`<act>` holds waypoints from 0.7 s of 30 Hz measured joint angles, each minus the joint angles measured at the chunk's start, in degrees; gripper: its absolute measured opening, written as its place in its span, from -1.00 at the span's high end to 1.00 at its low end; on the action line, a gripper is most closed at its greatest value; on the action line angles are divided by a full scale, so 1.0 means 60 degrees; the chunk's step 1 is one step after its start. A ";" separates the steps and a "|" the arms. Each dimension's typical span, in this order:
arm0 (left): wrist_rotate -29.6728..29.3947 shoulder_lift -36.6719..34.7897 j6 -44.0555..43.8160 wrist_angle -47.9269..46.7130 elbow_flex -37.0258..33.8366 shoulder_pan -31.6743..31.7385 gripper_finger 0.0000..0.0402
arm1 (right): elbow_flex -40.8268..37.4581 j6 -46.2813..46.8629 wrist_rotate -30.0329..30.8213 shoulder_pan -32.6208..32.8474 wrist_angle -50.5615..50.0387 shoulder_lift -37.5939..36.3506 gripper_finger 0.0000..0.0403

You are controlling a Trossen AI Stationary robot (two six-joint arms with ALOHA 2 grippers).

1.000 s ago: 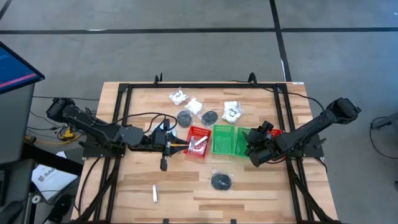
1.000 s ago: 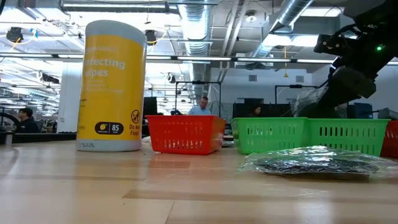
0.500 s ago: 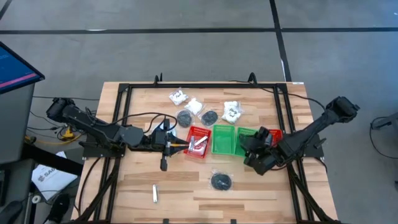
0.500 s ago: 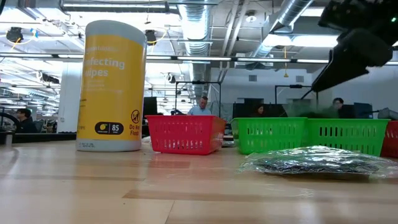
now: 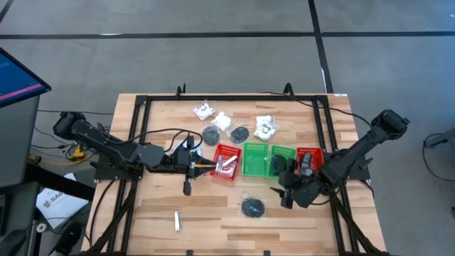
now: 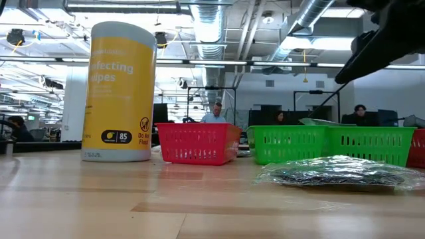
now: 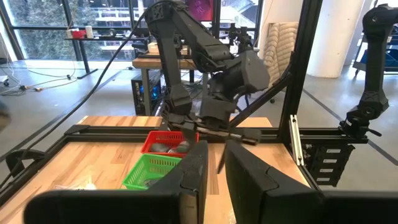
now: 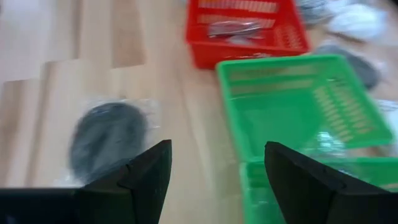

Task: Pick & Place Travel size toiletries
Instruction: Put the black hairbrush into the right green bin

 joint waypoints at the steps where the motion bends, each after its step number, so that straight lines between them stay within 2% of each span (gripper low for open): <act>1: -0.0001 0.0000 0.0000 0.0000 0.0000 0.0000 0.77 | 0.0001 -0.0004 -0.0079 0.0047 0.0150 0.0091 -0.21; 12: -0.0004 0.0001 0.0000 0.0000 0.0000 0.0000 0.77 | 0.0008 -0.0022 -0.0181 0.0416 0.0972 0.1574 -0.21; 21: -0.0004 0.0001 0.0000 -0.0002 0.0000 0.0000 0.77 | 0.0009 -0.0006 -0.1109 0.0403 0.2144 0.2602 -0.21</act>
